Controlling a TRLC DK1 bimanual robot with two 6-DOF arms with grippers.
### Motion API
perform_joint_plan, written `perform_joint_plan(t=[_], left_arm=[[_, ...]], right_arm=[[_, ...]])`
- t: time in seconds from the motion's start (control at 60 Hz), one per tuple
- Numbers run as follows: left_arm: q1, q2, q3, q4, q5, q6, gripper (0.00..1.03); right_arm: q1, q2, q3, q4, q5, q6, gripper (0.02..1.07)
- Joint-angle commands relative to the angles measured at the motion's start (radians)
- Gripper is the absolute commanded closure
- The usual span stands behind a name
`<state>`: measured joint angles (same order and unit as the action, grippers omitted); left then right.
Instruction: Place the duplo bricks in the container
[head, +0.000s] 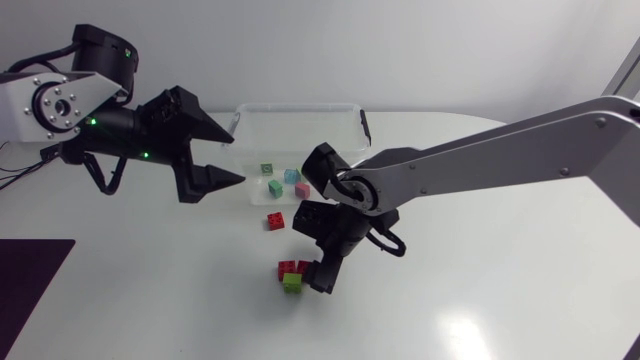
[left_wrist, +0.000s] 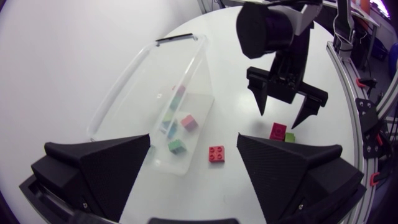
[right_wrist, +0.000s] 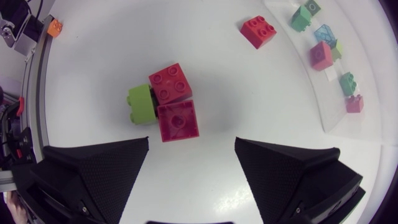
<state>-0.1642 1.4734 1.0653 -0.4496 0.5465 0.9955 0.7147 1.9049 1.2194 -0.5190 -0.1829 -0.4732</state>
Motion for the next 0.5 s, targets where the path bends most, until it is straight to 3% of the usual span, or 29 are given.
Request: perform_joint_plan(t=[0.0, 0.35, 0.483], left_arm=[[0.011, -0.007, -0.061, -0.015, 0.009, 0.060, 0.06], [-0.009, -0.013, -0.162, -0.038, 0.026, 0.115, 0.06], [-0.049, -0.025, -0.191, -0.044, 0.027, 0.117, 0.07]], right_arm=[[0.008, 0.040, 0.035, -0.032, 0.005, -0.035, 0.07], [0.019, 0.105, 0.114, -0.084, 0.003, -0.054, 0.17], [0.025, 0.117, 0.126, -0.101, 0.000, -0.065, 0.29]])
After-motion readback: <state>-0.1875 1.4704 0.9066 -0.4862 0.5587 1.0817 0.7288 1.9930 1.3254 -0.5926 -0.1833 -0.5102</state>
